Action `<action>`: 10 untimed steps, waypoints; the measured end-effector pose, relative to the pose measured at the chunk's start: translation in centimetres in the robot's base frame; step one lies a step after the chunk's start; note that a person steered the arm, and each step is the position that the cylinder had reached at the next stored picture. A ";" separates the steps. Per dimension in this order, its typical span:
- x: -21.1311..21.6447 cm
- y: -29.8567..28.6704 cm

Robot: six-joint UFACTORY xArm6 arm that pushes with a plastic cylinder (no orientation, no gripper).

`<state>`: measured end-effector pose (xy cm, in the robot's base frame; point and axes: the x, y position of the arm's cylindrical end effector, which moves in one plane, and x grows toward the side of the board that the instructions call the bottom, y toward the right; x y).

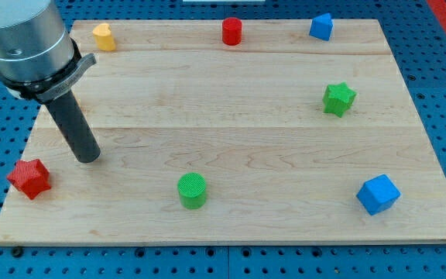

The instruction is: Push the green circle diagonal to the blue cube

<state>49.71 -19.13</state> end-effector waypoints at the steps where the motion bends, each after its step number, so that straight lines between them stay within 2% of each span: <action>1: 0.3 0.8; 3: 5.7 9.3; 4: 5.9 15.4; 5: 10.9 17.8; 6: 10.7 19.5; 8: -2.4 26.3; 9: 1.3 28.0; 10: -3.7 37.2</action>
<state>46.03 18.03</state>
